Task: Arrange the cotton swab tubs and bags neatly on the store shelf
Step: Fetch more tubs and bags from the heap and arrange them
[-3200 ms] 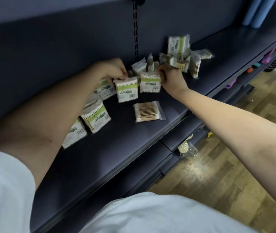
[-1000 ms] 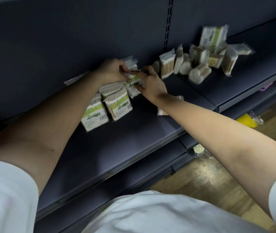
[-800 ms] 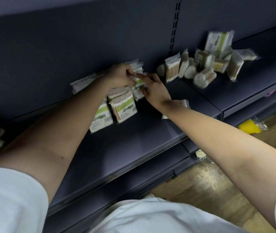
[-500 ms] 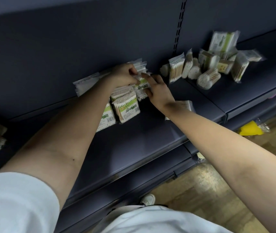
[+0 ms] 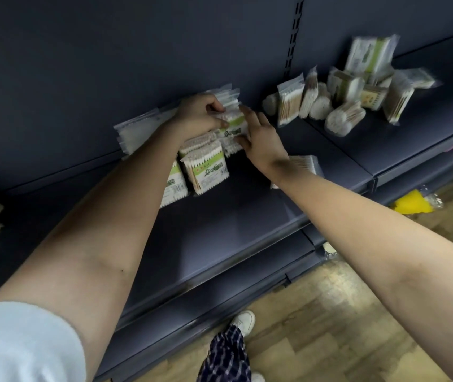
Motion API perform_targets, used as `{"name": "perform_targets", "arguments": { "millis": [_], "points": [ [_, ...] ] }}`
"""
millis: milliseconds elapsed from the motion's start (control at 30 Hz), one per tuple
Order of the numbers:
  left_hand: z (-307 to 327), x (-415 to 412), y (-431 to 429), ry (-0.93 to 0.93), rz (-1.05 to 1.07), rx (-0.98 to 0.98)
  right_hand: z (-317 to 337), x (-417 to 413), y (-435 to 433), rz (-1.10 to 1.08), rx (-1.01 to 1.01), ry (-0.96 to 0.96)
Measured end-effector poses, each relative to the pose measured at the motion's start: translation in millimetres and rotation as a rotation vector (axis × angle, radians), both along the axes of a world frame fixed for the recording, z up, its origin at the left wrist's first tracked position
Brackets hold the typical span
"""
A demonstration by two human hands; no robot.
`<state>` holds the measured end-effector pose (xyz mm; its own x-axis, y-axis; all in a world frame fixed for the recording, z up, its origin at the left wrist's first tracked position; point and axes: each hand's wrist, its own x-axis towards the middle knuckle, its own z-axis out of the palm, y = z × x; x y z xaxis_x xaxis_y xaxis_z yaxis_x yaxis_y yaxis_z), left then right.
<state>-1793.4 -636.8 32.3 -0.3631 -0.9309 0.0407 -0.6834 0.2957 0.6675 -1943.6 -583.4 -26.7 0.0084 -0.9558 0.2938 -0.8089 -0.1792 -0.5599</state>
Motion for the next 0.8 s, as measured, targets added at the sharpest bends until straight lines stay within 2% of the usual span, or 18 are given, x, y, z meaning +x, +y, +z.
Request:
{"name": "perform_targets", "arguments": {
  "millis": [300, 800],
  "points": [
    [-12, 0, -14, 0.017, -0.005, -0.073, -8, -4, -9, -0.003, -0.068, -0.031],
    [-13, 4, -15, 0.027, -0.002, -0.085, -8, -7, -9, -0.006, -0.057, -0.153]
  ]
}}
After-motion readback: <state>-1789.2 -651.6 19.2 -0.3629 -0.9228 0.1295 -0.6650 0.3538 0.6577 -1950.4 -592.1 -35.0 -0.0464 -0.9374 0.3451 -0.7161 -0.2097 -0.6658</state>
